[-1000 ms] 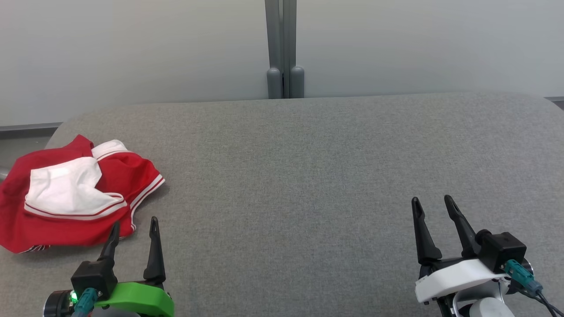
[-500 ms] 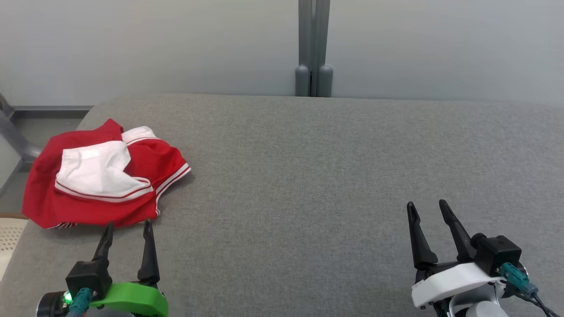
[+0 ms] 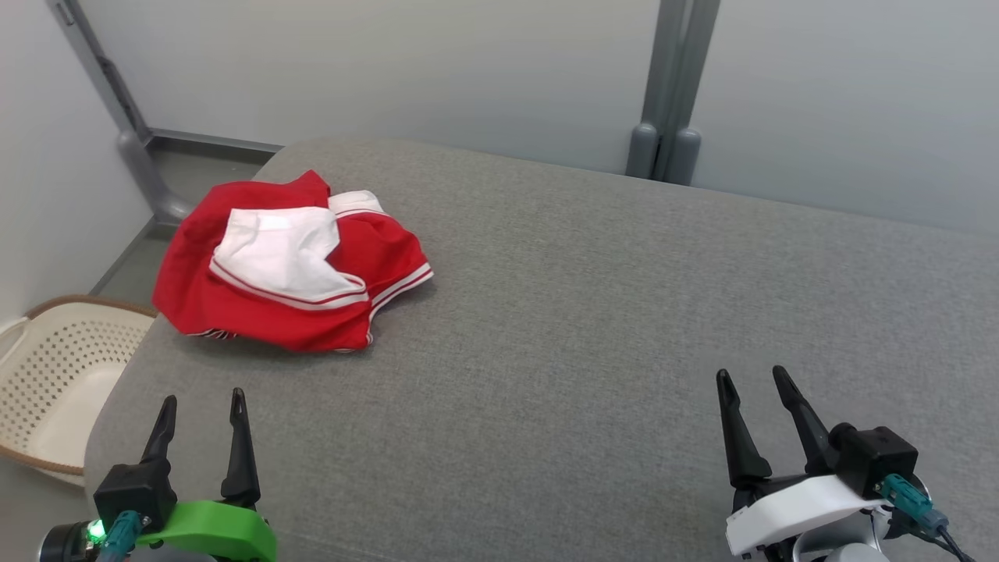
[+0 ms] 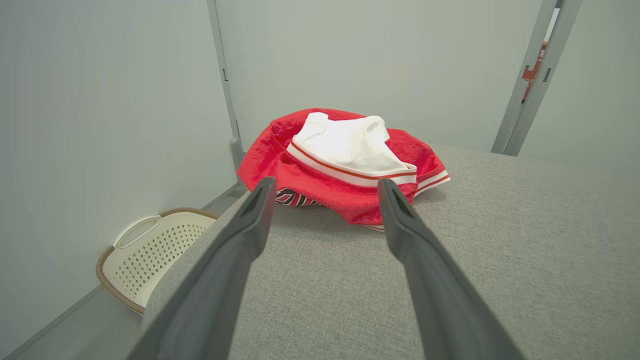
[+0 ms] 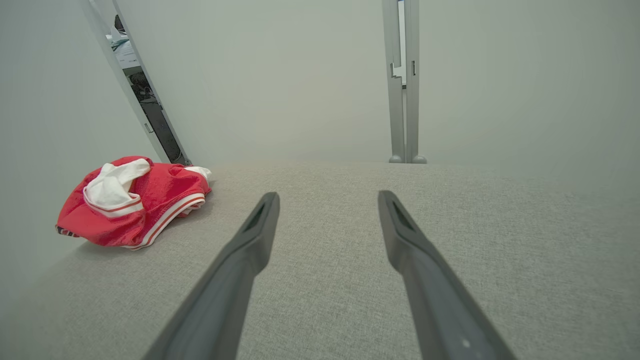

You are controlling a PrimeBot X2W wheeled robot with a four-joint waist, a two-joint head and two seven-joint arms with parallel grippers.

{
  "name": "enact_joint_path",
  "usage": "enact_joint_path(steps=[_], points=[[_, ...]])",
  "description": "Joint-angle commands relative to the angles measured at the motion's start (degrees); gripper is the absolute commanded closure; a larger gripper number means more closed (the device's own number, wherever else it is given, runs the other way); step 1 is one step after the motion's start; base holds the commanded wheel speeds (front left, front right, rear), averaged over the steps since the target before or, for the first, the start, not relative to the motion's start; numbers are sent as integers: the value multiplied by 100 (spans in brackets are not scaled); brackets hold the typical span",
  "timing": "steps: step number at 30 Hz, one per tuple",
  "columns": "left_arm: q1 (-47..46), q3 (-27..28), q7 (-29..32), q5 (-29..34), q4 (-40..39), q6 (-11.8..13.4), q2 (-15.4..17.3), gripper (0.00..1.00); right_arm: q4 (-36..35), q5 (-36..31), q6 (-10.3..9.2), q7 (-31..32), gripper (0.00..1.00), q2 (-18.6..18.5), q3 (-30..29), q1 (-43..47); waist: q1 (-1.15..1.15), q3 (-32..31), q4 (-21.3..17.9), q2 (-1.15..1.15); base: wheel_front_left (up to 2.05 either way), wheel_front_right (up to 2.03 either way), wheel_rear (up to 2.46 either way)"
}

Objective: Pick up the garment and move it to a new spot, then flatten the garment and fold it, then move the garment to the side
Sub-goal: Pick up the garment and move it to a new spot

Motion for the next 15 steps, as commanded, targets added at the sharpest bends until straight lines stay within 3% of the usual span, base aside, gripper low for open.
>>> enact_joint_path(steps=[1,8,15], points=[[13,30,14,-33,-6,15,67,0,4,54,1,-18,0,-7,-13,48,0,-4,448,0,0,0,0],[47,49,3,-53,-32,67,138,0,30,123,1,-18,0,-8,35,45,0,-4,1061,0,0,0,0],[250,256,-81,-183,-173,240,143,0,158,112,1,-18,0,-12,278,-170,0,76,1182,0,0,0,0]])
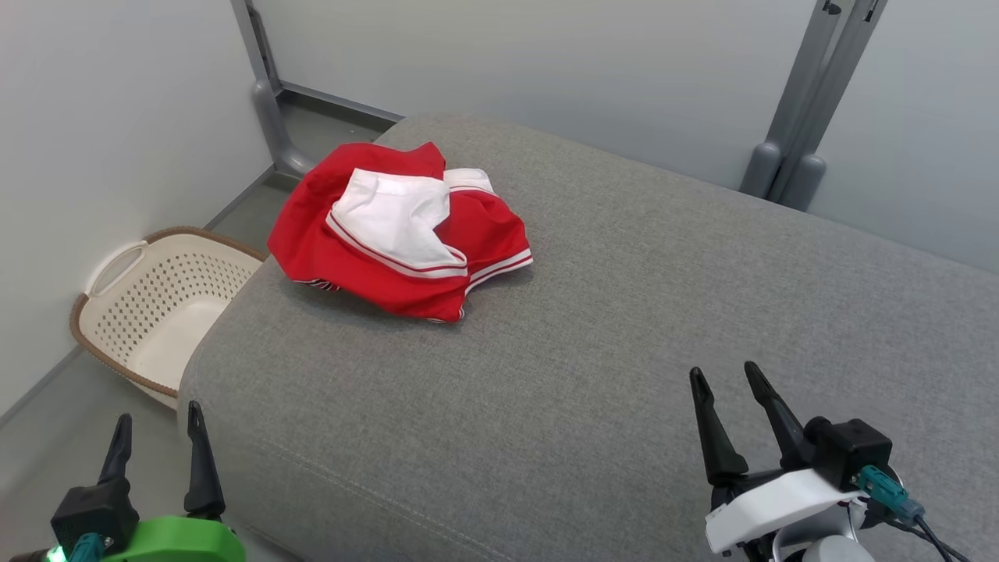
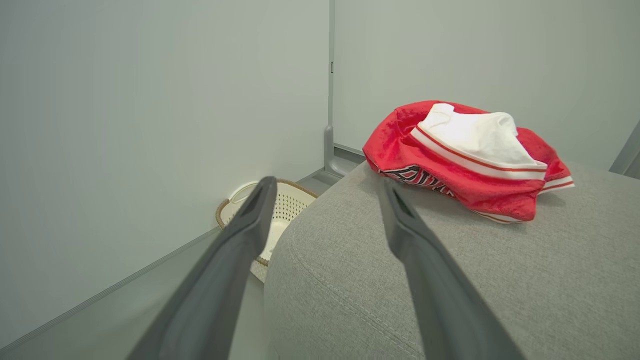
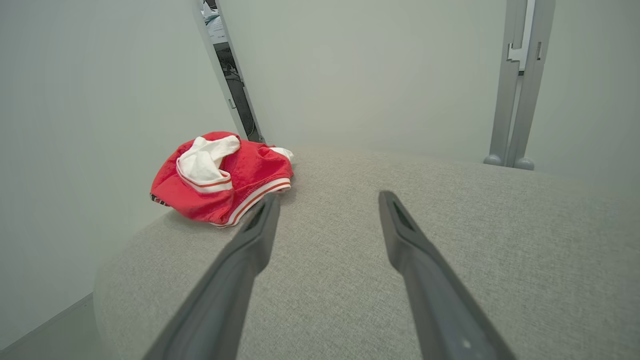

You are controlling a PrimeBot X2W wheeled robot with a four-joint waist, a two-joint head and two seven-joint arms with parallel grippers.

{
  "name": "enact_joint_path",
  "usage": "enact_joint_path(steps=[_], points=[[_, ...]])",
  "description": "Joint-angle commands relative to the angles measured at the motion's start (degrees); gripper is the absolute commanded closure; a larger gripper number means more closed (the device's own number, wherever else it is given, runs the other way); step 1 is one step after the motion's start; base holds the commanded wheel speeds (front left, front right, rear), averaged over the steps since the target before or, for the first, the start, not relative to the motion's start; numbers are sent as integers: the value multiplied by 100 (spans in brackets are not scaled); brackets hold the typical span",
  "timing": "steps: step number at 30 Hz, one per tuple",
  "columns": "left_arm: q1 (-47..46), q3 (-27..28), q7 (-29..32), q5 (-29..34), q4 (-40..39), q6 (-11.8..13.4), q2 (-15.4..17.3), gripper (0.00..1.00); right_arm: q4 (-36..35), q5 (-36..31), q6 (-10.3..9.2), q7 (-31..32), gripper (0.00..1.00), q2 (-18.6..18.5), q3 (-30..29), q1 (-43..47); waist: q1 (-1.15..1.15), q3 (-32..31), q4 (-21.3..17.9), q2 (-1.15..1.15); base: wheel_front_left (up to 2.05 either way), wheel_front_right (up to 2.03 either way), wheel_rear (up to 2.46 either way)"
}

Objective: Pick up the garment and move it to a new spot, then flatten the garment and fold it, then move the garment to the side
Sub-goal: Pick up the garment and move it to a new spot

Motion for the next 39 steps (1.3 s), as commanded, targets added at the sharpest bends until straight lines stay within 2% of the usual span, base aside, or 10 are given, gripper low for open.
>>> enact_joint_path(steps=[1,10,17,30,39], points=[[78,28,-37,-40,-59,42,3,0,35,3,0,-18,0,-24,6,-49,0,51,58,0,0,0,0],[142,22,-30,-82,-201,110,7,0,98,28,0,-18,0,-22,58,-130,0,102,63,0,0,0,0],[-220,-81,38,-147,-112,-30,82,0,48,-45,0,-18,0,-24,-77,-13,0,185,-30,0,0,0,0],[-2005,-59,-19,-407,140,-262,276,0,-211,-205,0,-18,0,-504,-346,-471,0,1251,-1000,0,0,0,0],[-3537,114,207,-608,657,-426,713,0,-492,-269,0,-18,0,-734,-743,-816,0,2133,-1795,0,0,0,0]])
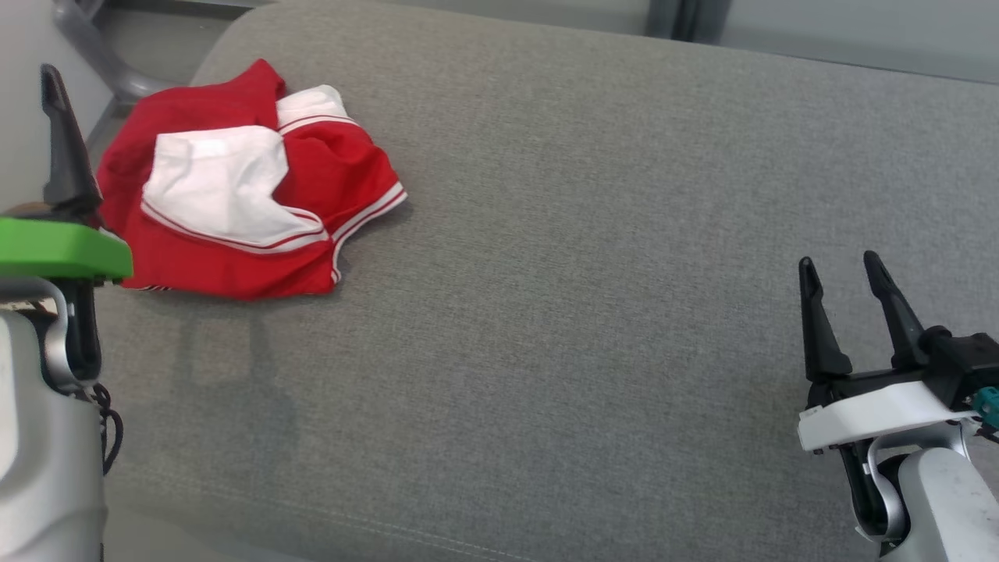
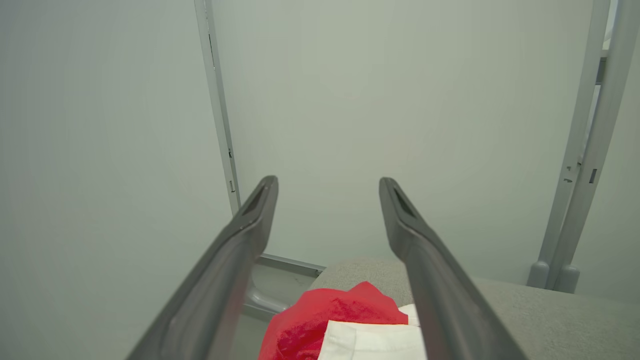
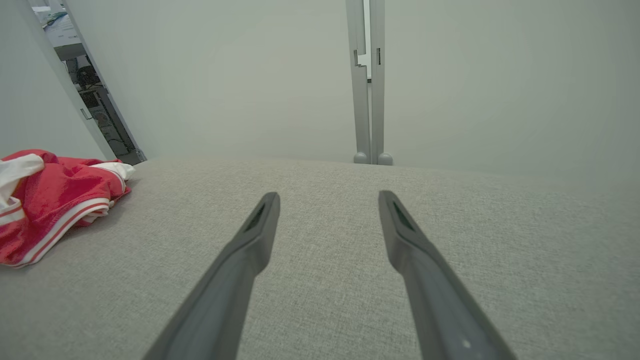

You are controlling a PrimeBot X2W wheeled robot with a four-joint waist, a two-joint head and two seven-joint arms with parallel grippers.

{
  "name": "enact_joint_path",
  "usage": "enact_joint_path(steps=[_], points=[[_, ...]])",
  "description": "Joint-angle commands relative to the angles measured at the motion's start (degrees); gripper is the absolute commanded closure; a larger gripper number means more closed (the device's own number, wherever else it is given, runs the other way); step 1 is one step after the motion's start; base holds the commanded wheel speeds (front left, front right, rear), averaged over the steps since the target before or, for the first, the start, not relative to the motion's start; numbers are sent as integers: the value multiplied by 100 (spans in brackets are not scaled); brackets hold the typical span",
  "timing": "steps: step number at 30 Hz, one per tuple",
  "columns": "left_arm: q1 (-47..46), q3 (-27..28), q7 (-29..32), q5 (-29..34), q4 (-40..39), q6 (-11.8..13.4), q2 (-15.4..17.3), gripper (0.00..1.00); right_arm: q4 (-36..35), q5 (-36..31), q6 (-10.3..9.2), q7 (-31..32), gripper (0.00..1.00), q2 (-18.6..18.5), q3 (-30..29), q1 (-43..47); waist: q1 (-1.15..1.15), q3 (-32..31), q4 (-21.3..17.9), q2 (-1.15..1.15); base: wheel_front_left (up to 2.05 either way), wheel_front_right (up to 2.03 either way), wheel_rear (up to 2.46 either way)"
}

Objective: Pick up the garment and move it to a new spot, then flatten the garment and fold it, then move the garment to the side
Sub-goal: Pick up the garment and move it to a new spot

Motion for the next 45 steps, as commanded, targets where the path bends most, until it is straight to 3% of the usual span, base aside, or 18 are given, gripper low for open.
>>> enact_joint_path(steps=[1,7,13,21,28,29,31,38,45], points=[[-220,38,84,-60,96,-36,96,0,-66,-47,0,-18,0,-29,-54,-96,-1,718,-717,0,0,0,0],[-913,50,635,-260,787,-145,375,0,-236,-56,0,-18,0,-49,-368,-201,-1,1106,-1117,0,0,0,0],[-1090,1,1254,-451,1403,-193,502,0,-297,-57,0,-18,0,-37,-458,-229,-1,1203,-1265,0,0,0,0],[-1000,-58,2682,-742,2223,-219,646,0,-281,-81,0,-18,0,-6,-486,-234,-1,1136,-1320,0,0,0,0],[-771,-122,3445,-903,2466,-187,703,0,-229,-66,0,-18,0,31,-427,-255,-1,1082,-1396,0,0,0,0],[-750,-122,3516,-912,2477,-173,717,20,-221,-60,0,-18,0,39,-417,-254,-1,1071,-1408,0,0,0,0],[-703,-133,3539,-876,2442,-155,763,100,-199,-52,0,-18,0,60,-397,-251,-1,1038,-1433,0,0,0,0],[-689,-233,3254,-800,2136,-239,879,100,-130,-85,0,-18,0,140,-390,-198,-1,778,-1455,0,0,0,0],[-856,-316,2524,-658,1453,-264,1013,100,-25,-41,0,-18,0,257,-357,-86,-1,345,-1412,0,0,0,0]])
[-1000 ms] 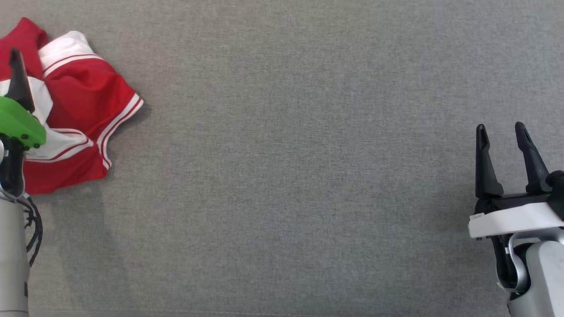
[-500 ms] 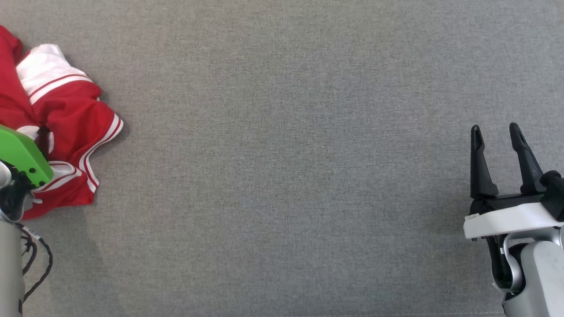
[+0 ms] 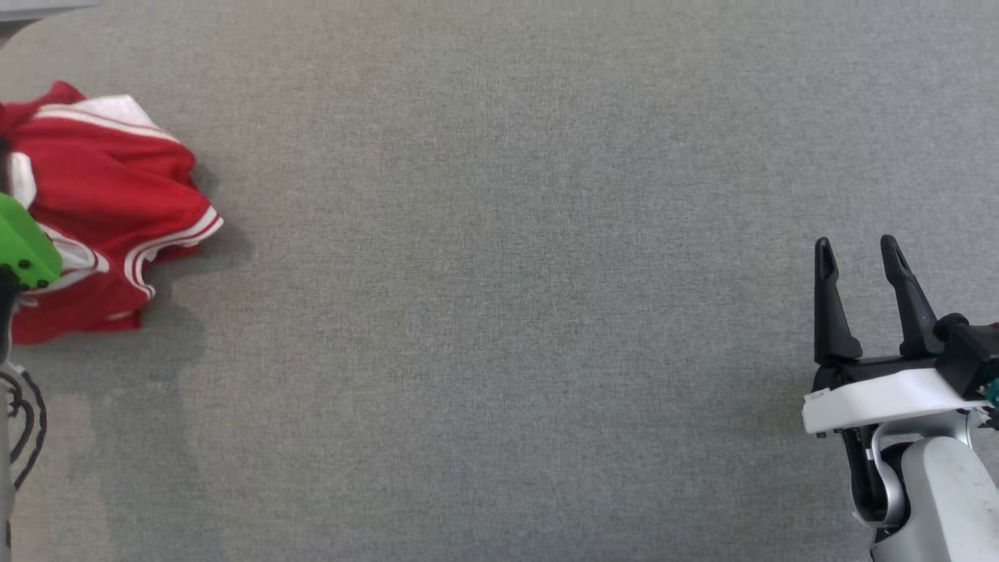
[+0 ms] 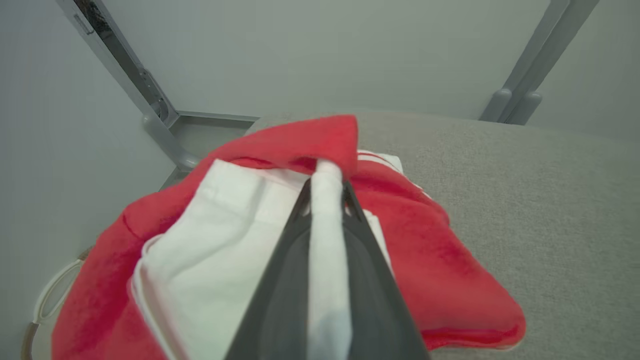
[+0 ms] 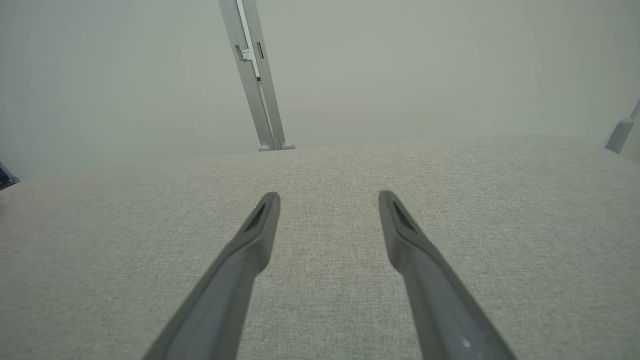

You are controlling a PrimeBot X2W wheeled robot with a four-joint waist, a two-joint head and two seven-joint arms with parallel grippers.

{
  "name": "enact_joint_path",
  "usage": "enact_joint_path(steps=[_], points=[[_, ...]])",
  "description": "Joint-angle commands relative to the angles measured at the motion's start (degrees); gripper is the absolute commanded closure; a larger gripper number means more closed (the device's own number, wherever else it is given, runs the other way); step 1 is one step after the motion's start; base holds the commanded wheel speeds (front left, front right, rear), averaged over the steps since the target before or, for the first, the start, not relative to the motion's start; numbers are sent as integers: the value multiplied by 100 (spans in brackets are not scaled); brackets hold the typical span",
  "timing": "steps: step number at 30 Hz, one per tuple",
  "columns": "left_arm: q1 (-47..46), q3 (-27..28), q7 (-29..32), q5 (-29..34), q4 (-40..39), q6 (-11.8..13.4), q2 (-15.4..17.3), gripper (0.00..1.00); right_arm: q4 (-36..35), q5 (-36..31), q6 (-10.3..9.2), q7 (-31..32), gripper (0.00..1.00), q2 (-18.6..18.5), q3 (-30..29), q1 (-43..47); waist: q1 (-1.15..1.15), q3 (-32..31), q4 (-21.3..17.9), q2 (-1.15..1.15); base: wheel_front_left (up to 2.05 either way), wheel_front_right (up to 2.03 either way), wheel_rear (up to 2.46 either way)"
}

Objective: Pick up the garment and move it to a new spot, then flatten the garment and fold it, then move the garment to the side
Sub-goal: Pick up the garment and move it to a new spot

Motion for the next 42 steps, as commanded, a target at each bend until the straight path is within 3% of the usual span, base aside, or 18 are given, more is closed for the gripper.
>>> enact_joint_path(steps=[1,13,22,34,42], points=[[-105,-5,-122,63,-137,40,70,100,30,-2,0,-18,0,31,6,77,0,-191,21,0,0,0,0],[-685,-288,-816,391,-1664,153,-54,100,126,49,0,-18,0,224,16,178,0,-617,-342,0,0,0,0],[-1279,-994,-902,473,-2467,63,-679,100,144,100,0,-18,0,351,44,194,0,-627,-1047,0,0,0,0],[-1018,-1907,-1223,477,-1589,-3,-1528,100,169,233,0,-18,0,442,240,5,0,-355,-1888,0,0,0,0],[-240,-2331,-1831,409,-561,-5,-1935,100,203,265,0,-18,0,458,310,-17,0,-274,-2090,0,0,0,0]])
